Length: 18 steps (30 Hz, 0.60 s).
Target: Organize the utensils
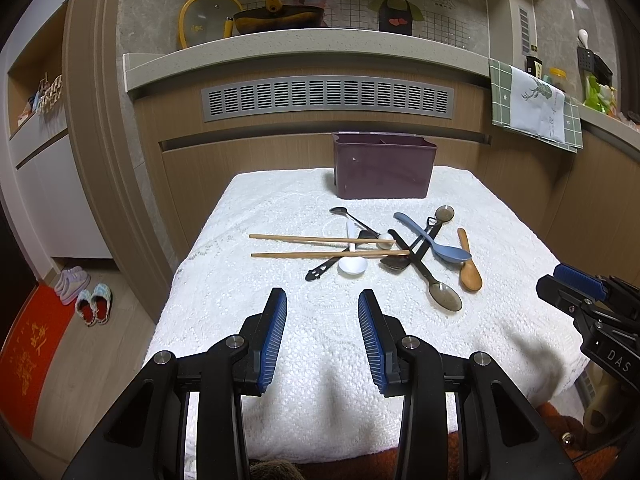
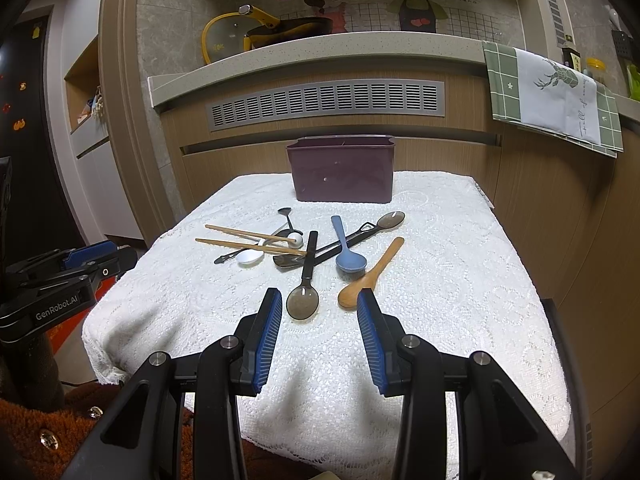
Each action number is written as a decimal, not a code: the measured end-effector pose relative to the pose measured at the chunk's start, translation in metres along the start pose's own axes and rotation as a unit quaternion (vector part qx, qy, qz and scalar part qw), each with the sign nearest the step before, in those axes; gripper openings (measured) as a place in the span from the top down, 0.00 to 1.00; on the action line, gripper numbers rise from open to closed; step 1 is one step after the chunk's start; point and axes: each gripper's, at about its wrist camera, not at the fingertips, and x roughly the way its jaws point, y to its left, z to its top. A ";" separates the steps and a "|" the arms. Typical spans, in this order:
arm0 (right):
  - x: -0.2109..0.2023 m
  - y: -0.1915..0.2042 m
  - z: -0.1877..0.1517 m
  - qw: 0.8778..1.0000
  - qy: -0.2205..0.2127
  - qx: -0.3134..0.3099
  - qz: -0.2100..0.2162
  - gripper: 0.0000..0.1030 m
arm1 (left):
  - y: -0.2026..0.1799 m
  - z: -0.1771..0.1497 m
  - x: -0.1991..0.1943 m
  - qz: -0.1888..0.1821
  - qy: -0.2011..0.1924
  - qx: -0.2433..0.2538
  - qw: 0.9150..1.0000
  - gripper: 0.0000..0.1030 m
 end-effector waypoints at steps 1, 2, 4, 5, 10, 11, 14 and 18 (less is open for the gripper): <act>0.000 0.000 0.000 1.000 0.000 0.000 0.000 0.64 | 0.000 0.000 0.000 0.000 0.000 0.000 1.000 0.63; 0.000 0.000 0.000 1.000 0.000 0.000 0.000 0.64 | 0.000 0.000 0.000 0.000 -0.001 0.000 1.000 0.63; 0.000 0.000 0.000 1.000 0.000 0.000 0.000 0.64 | 0.000 0.000 0.000 0.000 0.000 0.000 1.000 0.63; 0.000 0.000 0.000 1.000 0.000 0.000 0.000 0.64 | 0.000 0.000 0.000 0.000 0.000 -0.001 1.000 0.63; 0.001 0.000 -0.001 1.000 0.000 -0.001 0.000 0.64 | 0.000 0.001 0.000 0.000 0.000 0.000 1.000 0.63; 0.001 0.000 -0.001 1.000 0.000 -0.001 0.000 0.64 | 0.000 0.001 0.000 0.000 0.001 0.000 1.000 0.63; 0.000 0.000 0.000 1.000 0.000 0.000 0.000 0.64 | 0.000 0.001 0.000 -0.001 0.001 0.000 1.000 0.63; 0.000 0.000 -0.001 1.000 -0.001 -0.002 0.001 0.64 | -0.002 -0.001 0.003 -0.009 0.009 0.003 1.000 0.63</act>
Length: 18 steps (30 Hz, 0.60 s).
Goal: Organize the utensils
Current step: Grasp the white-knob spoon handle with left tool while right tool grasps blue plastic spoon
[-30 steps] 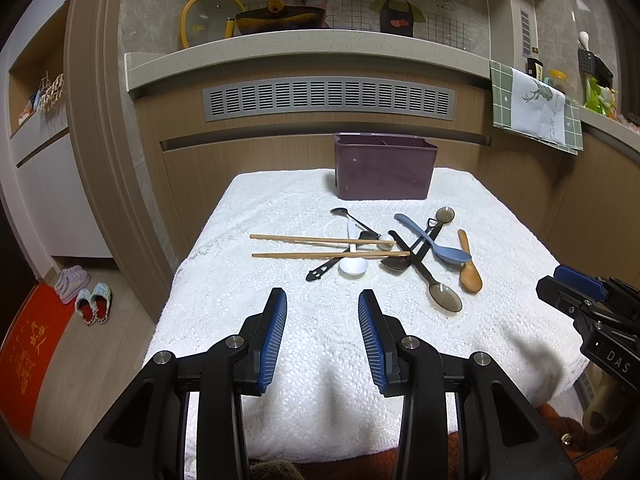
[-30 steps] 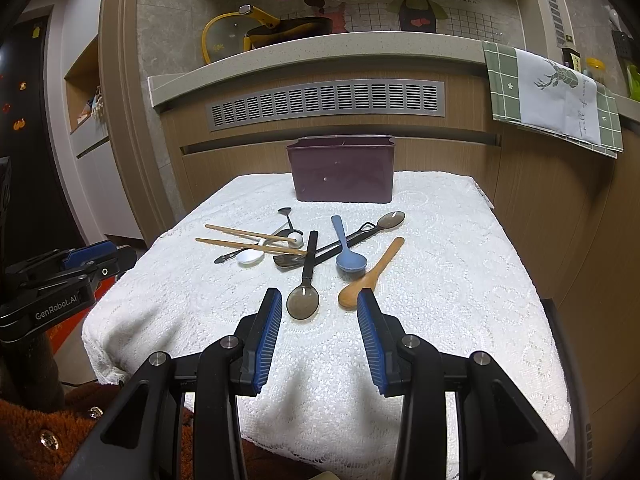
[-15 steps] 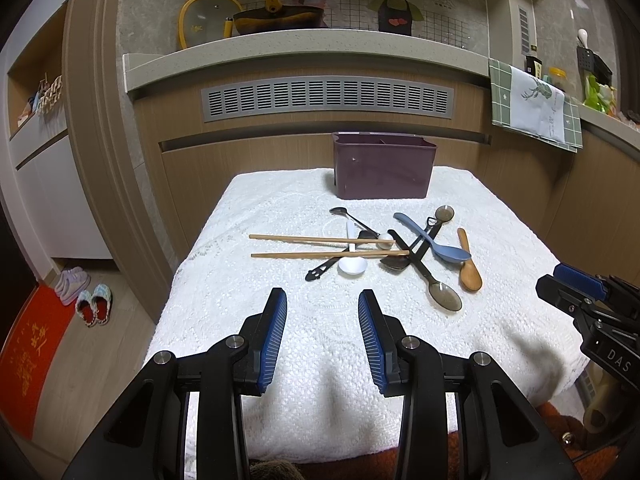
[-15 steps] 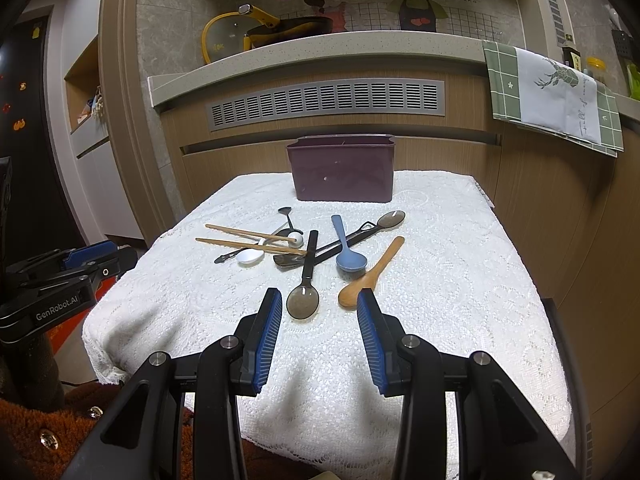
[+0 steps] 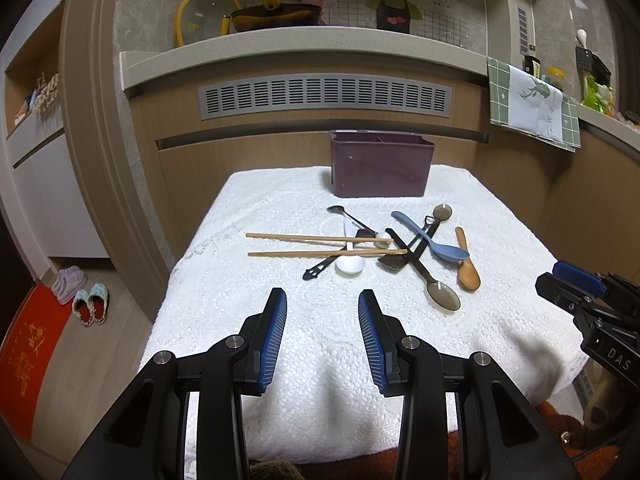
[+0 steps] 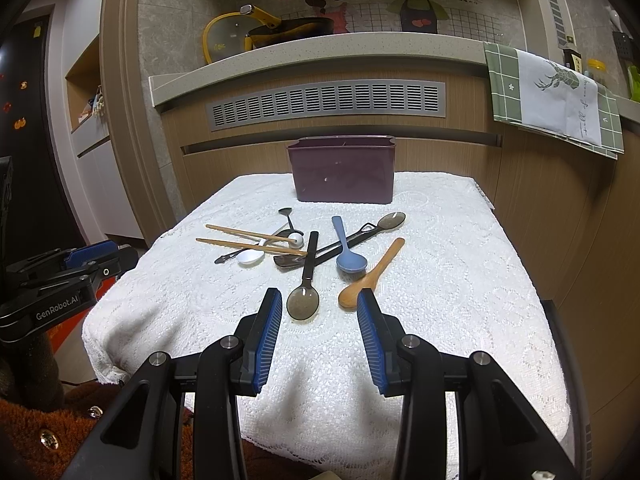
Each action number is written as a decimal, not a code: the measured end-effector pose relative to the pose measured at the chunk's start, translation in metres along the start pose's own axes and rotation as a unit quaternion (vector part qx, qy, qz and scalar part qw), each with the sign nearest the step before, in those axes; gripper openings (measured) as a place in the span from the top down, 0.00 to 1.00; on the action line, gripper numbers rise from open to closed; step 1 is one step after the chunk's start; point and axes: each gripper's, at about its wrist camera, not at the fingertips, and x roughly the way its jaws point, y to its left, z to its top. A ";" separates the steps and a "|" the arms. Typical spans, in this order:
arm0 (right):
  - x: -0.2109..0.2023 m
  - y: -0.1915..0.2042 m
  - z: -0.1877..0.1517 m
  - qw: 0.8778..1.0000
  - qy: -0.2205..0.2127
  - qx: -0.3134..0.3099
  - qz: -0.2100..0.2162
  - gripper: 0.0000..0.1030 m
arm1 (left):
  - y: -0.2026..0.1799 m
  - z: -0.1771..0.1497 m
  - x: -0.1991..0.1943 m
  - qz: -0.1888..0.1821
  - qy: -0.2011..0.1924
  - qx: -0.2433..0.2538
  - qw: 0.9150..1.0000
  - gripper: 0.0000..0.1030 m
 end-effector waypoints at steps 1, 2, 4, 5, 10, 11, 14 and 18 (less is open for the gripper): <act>0.001 0.000 0.001 1.000 -0.001 -0.003 0.000 0.64 | 0.000 0.001 0.002 -0.005 0.003 0.001 1.000 0.63; 0.001 0.000 0.003 1.000 -0.003 -0.007 0.000 0.64 | 0.000 0.002 0.005 -0.011 0.005 0.001 1.000 0.63; 0.001 -0.002 0.007 1.000 -0.010 -0.015 -0.005 0.65 | 0.000 0.006 0.010 -0.020 0.007 0.003 1.000 0.63; 0.002 -0.003 0.011 1.000 -0.013 -0.017 -0.008 0.65 | 0.000 0.008 0.013 -0.022 0.006 0.005 1.000 0.63; 0.022 -0.013 0.025 0.999 0.000 -0.032 -0.014 0.65 | 0.004 0.024 0.040 -0.039 -0.002 0.003 0.999 0.63; 0.028 -0.015 0.028 0.999 0.005 -0.035 -0.015 0.65 | 0.007 0.026 0.048 -0.046 0.003 -0.005 0.999 0.63; 0.048 -0.023 0.033 0.999 0.023 -0.035 -0.017 0.65 | 0.016 0.030 0.075 -0.068 0.030 -0.016 0.997 0.62; 0.068 -0.032 0.037 0.998 0.037 -0.046 -0.032 0.65 | 0.018 0.028 0.104 -0.073 0.071 -0.009 0.995 0.62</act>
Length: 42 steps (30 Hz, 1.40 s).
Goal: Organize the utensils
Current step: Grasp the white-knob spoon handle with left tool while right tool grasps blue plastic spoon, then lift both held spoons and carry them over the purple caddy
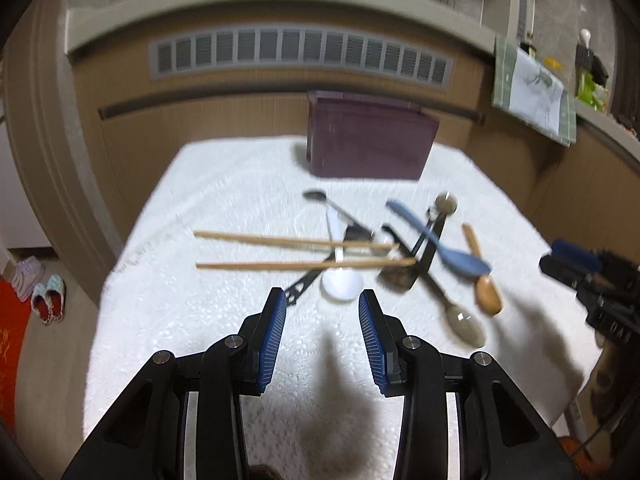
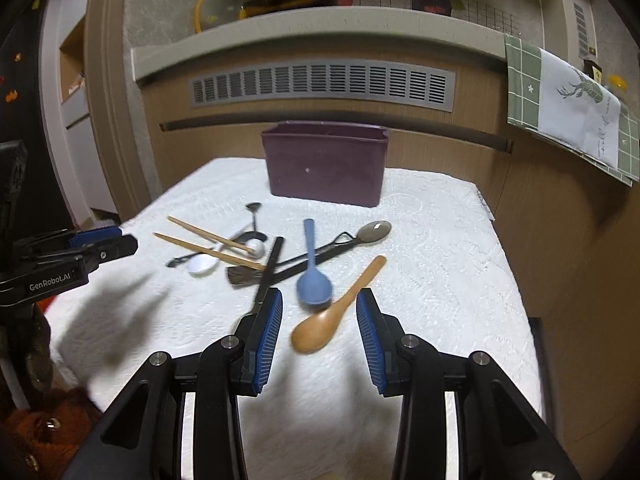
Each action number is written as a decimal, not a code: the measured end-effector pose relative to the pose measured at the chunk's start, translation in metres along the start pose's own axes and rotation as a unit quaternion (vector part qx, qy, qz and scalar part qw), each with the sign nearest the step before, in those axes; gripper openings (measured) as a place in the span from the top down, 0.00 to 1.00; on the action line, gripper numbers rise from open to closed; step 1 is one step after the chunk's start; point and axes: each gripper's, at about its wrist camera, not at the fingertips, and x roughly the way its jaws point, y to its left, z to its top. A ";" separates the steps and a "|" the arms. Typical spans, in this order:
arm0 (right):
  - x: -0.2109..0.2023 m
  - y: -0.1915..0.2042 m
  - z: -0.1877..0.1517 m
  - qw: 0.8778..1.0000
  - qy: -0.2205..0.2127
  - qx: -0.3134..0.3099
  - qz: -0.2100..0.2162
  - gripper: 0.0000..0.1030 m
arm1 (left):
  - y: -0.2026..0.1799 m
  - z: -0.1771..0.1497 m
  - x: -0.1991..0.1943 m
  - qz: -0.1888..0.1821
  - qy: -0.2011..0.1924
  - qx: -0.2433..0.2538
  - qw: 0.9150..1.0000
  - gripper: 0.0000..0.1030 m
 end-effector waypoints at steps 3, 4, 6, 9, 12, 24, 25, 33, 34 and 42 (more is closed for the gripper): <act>0.012 -0.006 0.003 1.000 0.006 0.003 -0.001 0.65 | 0.001 0.000 0.012 -0.015 0.008 -0.010 1.000 0.62; 0.015 -0.009 0.004 1.000 0.007 0.006 0.000 0.65 | 0.000 0.003 0.015 -0.018 0.006 -0.010 1.000 0.62; 0.021 -0.012 0.008 1.000 0.008 0.007 0.001 0.65 | -0.001 0.015 0.022 -0.025 0.000 -0.013 1.000 0.63; 0.027 -0.014 0.014 1.000 0.004 0.003 -0.005 0.65 | -0.015 0.037 0.037 -0.041 -0.001 -0.004 0.999 0.63; 0.032 -0.016 0.017 1.000 -0.005 0.004 -0.014 0.65 | -0.034 0.051 0.058 -0.064 0.012 -0.005 0.998 0.63; 0.047 -0.031 0.006 0.999 0.007 0.038 -0.004 0.65 | -0.060 0.057 0.126 0.000 0.076 0.008 0.997 0.72; 0.050 -0.031 0.007 0.999 0.009 0.039 -0.002 0.65 | -0.062 0.058 0.128 0.004 0.077 0.015 0.997 0.72; 0.072 -0.023 0.046 0.997 0.030 0.021 0.069 0.65 | -0.050 0.060 0.105 -0.017 0.046 0.019 0.999 0.79; 0.081 -0.020 0.052 0.996 0.043 0.012 0.077 0.65 | -0.048 0.061 0.094 -0.020 0.034 0.024 0.999 0.79; 0.178 0.008 0.074 0.986 0.155 -0.022 0.064 0.75 | -0.026 0.076 0.023 -0.051 -0.035 0.037 0.997 0.81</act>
